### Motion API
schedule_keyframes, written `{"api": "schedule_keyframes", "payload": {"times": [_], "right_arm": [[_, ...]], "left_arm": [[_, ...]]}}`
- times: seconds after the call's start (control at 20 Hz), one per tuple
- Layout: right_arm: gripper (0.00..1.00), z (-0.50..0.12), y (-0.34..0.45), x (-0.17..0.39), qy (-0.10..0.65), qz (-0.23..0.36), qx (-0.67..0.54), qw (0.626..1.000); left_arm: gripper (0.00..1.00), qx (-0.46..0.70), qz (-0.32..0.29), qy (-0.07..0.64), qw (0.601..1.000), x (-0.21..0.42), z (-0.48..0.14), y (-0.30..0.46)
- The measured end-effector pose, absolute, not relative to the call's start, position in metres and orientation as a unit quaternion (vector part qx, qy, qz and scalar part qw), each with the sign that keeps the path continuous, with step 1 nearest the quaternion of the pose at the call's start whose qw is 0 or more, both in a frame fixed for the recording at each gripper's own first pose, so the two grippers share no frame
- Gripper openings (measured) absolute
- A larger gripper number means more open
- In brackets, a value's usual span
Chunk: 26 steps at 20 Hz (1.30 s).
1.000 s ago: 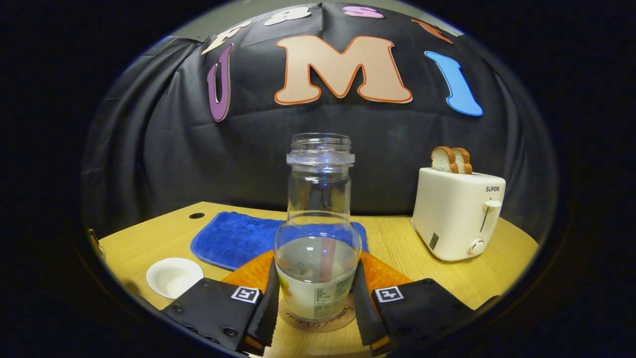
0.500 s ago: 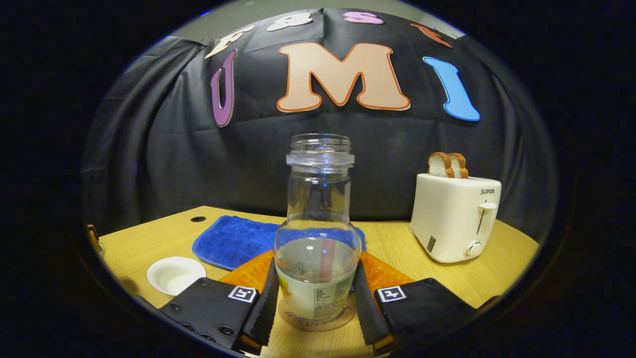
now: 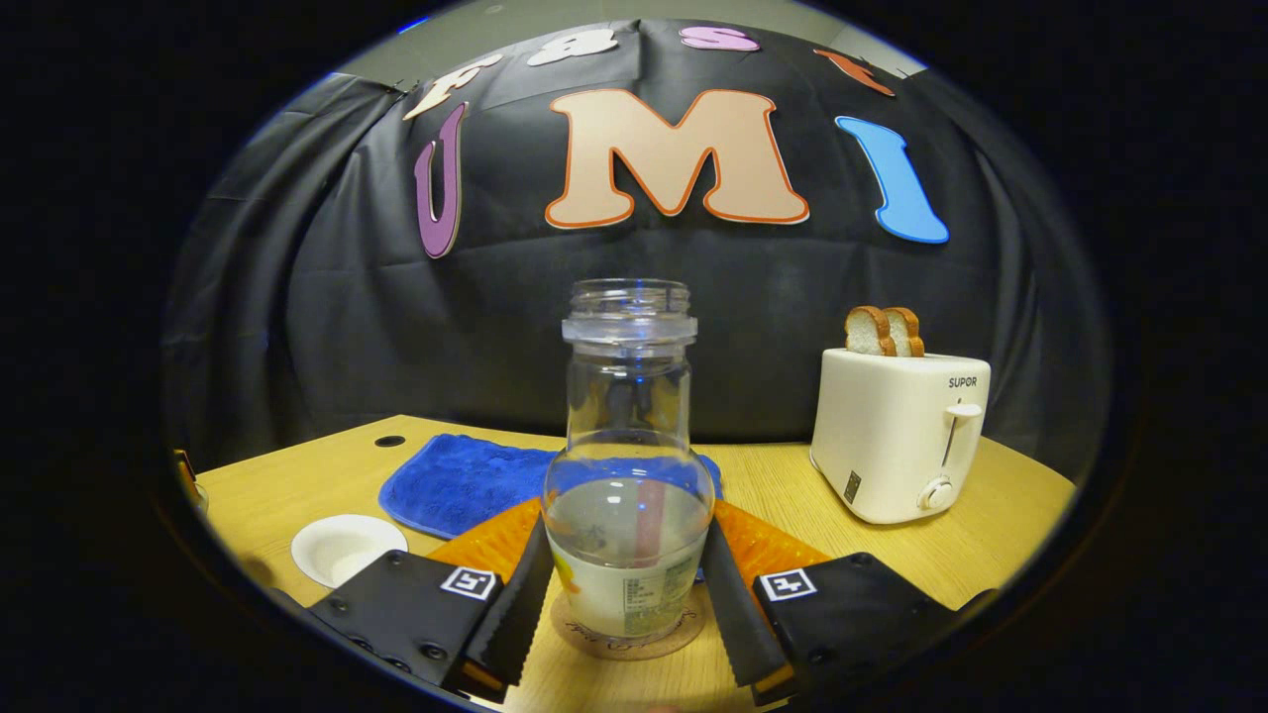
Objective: Open the teacup lid with one hand, grasp the water bottle and pour water into the teacup with the other hand; after pouring, place the water bottle on the coaster and then close the teacup lid.
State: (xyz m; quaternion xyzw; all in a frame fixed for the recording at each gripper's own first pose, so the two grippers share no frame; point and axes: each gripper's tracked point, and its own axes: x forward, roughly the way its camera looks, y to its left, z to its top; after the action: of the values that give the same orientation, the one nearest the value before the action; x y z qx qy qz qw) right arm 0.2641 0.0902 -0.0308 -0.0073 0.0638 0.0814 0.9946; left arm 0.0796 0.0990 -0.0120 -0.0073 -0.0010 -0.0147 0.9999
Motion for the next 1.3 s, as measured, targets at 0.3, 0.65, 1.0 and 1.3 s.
{"api": "schedule_keyframes", "payload": {"times": [0.3,0.65,1.0,1.3], "right_arm": [[0.92,-0.033,0.088,0.261,0.071,0.074,-0.01,0.995],[0.98,-0.031,0.088,0.247,0.065,0.084,-0.009,0.994],[0.97,-0.023,0.074,0.211,0.049,0.092,-0.006,0.995],[0.97,-0.01,0.05,0.172,0.018,0.104,-0.002,0.994]], "left_arm": [[0.19,-0.007,-0.015,-0.001,1.0,0.08,-0.012,0.099],[0.19,-0.008,-0.013,-0.001,1.0,0.079,-0.012,0.1],[0.19,-0.01,-0.012,0.0,1.0,0.084,-0.014,0.097],[0.19,-0.007,-0.057,0.003,0.998,0.12,-0.012,0.066]]}}
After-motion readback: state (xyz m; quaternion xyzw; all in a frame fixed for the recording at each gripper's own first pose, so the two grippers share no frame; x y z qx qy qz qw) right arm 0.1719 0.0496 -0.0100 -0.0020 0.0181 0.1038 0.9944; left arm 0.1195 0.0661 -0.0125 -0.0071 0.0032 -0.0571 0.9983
